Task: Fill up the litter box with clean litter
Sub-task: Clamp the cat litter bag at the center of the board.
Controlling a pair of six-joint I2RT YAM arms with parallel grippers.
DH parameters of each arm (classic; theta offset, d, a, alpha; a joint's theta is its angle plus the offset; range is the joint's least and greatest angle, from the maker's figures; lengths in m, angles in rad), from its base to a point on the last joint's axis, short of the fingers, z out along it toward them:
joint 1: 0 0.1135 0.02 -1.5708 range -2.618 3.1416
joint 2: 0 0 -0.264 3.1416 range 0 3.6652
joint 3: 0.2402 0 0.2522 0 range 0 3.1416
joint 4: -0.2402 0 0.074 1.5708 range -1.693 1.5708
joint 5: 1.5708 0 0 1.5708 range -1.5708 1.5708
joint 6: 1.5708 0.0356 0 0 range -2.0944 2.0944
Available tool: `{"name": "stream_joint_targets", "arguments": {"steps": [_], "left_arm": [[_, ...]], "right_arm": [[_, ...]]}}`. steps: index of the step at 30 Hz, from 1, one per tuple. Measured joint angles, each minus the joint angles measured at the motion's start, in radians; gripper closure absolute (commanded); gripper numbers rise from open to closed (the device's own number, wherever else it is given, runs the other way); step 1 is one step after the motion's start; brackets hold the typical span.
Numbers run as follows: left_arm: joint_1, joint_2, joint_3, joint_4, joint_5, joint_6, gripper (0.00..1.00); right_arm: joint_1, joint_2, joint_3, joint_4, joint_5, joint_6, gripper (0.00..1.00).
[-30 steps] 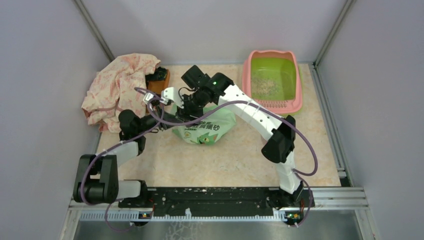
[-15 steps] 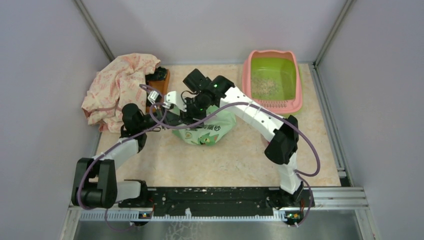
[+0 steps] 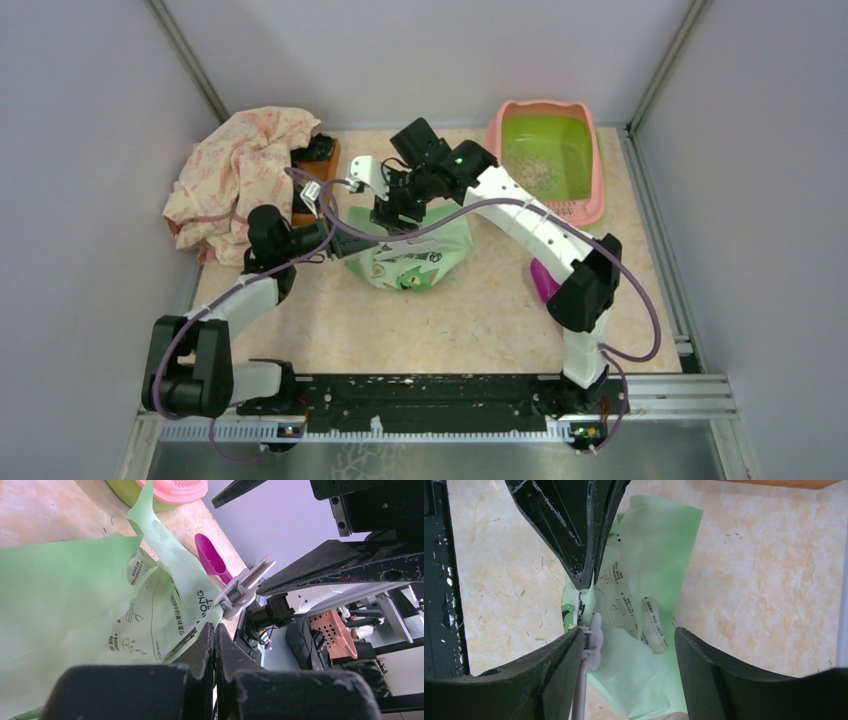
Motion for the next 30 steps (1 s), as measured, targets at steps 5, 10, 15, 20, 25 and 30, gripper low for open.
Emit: {"name": "stream_joint_targets", "arguments": {"steps": [5,10,15,20,25,30], "left_arm": [[-0.002,0.0,0.007,-0.013,0.0,0.007,1.0],[-0.002,0.0,0.016,-0.027,-0.006,0.024,1.0],[-0.002,0.0,0.016,-0.03,-0.006,0.026,1.0],[-0.002,0.0,0.016,-0.03,-0.006,0.026,1.0],[-0.002,0.0,0.021,-0.032,-0.007,0.027,1.0],[-0.002,0.002,0.028,-0.039,-0.01,0.03,1.0]], "right_arm": [[0.0,0.01,0.01,-0.037,-0.012,0.008,0.34],[-0.003,0.017,0.016,-0.072,-0.044,0.033,0.36],[-0.007,0.019,0.016,-0.096,-0.07,0.053,0.42],[-0.007,0.028,0.016,-0.109,-0.082,0.063,0.45],[-0.007,0.043,0.016,-0.116,-0.083,0.068,0.54],[-0.007,0.07,0.025,-0.119,-0.087,0.074,0.75]]}}
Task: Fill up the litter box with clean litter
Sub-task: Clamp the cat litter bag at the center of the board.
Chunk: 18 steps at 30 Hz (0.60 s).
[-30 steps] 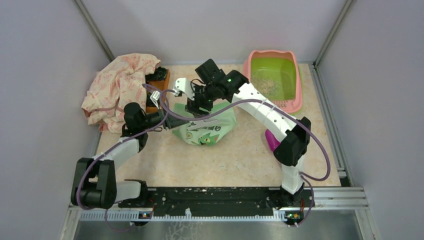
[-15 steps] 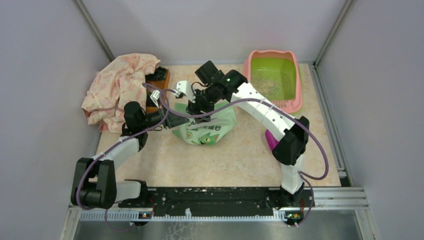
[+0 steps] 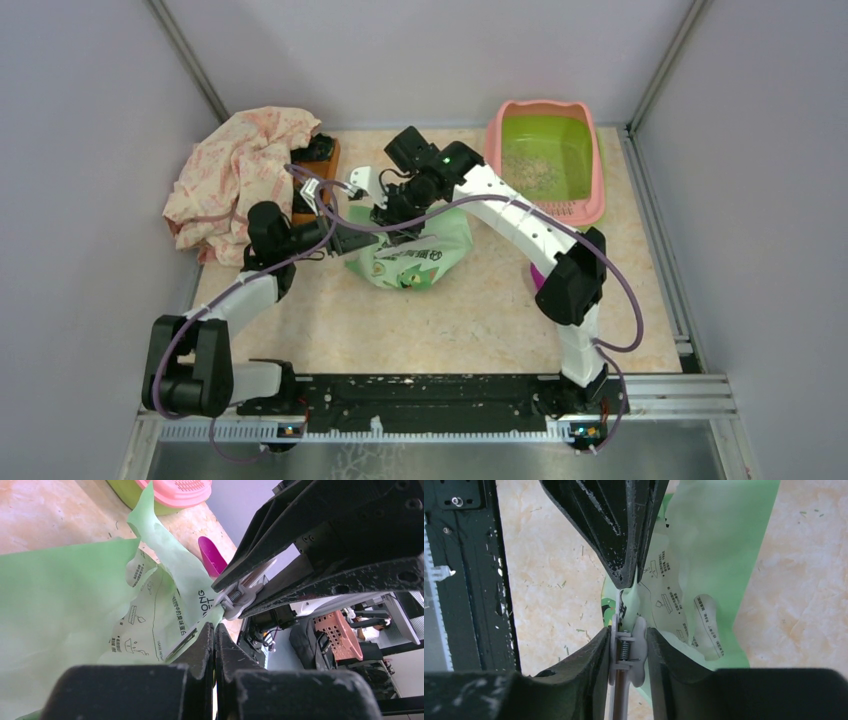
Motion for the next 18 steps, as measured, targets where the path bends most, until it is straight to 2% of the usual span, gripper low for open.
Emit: {"name": "stream_joint_targets", "arguments": {"steps": [4,8,13,18], "left_arm": [[0.0,0.002,0.0,-0.003,0.0,0.0,1.0],[0.0,0.002,0.0,-0.003,0.0,0.0,1.0],[0.0,0.002,0.0,-0.003,0.0,0.0,1.0],[0.0,0.002,-0.001,-0.003,0.002,-0.002,1.0]], "right_arm": [[0.0,0.014,0.012,-0.004,-0.003,0.008,0.9],[0.0,0.014,0.012,-0.005,-0.01,0.011,0.99],[-0.008,0.009,-0.01,0.017,-0.025,0.015,1.0],[-0.029,-0.072,-0.154,0.133,-0.067,0.03,1.0]]}}
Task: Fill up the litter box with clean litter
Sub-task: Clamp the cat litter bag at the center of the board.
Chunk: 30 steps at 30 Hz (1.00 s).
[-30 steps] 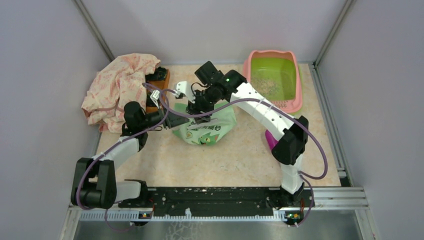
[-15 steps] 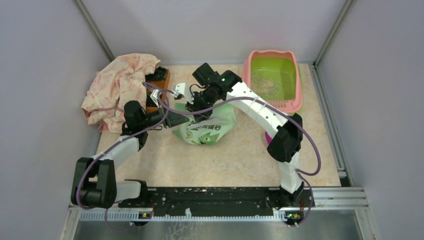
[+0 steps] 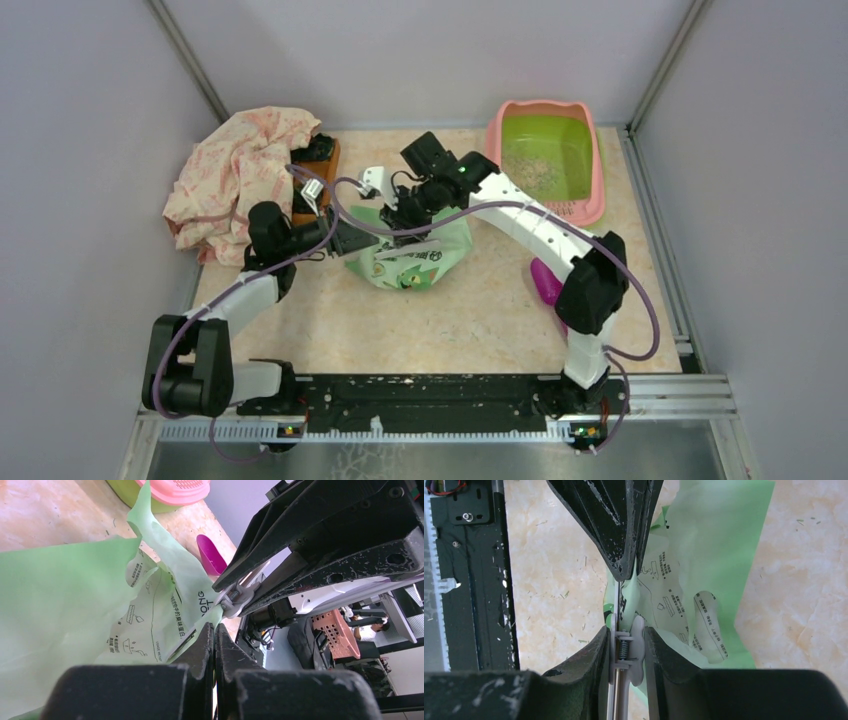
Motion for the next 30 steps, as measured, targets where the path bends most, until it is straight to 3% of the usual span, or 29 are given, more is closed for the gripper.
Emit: {"name": "stream_joint_targets", "arguments": {"steps": [14,27,30], "left_arm": [[0.004,0.0,-0.011,0.035,0.019,-0.053,1.0],[0.028,0.0,-0.011,0.041,0.024,-0.071,1.0],[0.034,-0.004,-0.011,0.017,0.025,-0.06,0.94]], "right_arm": [[-0.031,-0.251,-0.474,0.489,-0.081,0.101,1.0],[-0.044,-0.331,-0.712,0.903,-0.127,0.206,1.0],[-0.052,-0.332,-0.741,0.965,-0.146,0.225,1.0]]}}
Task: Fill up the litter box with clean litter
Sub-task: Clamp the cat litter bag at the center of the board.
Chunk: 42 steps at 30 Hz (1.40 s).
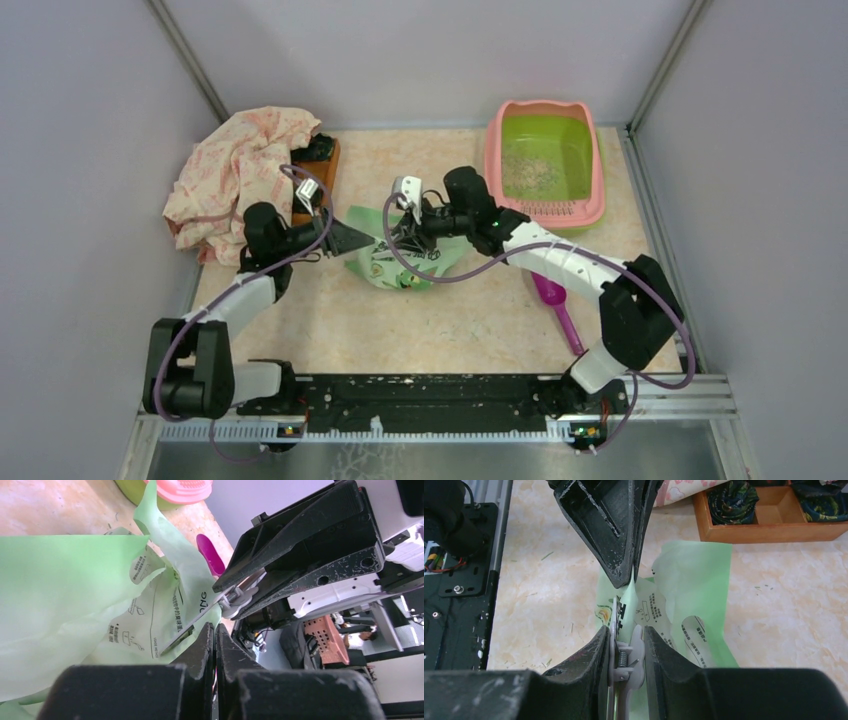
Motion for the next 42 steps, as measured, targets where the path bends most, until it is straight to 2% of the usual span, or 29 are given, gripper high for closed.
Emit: {"name": "stream_joint_targets", "arguments": {"steps": [6,11,16,25,42], "left_arm": [[0.004,-0.057,0.059,-0.243,-0.024,0.125,0.86],[0.013,-0.072,0.151,-0.418,-0.069,0.227,0.88],[0.024,-0.076,0.161,-0.52,-0.091,0.283,0.9],[0.048,-0.076,0.164,-0.591,-0.097,0.32,0.92],[0.094,-0.075,0.177,-0.619,-0.074,0.332,0.95]], "right_arm": [[-0.01,0.0,-0.039,0.069,-0.024,0.029,1.0],[-0.012,0.0,-0.053,0.092,-0.036,0.042,1.0],[-0.012,0.0,-0.067,0.112,-0.045,0.054,1.0],[-0.015,0.0,-0.132,0.24,-0.042,0.113,1.0],[-0.017,0.0,-0.341,0.639,0.013,0.292,1.0]]}}
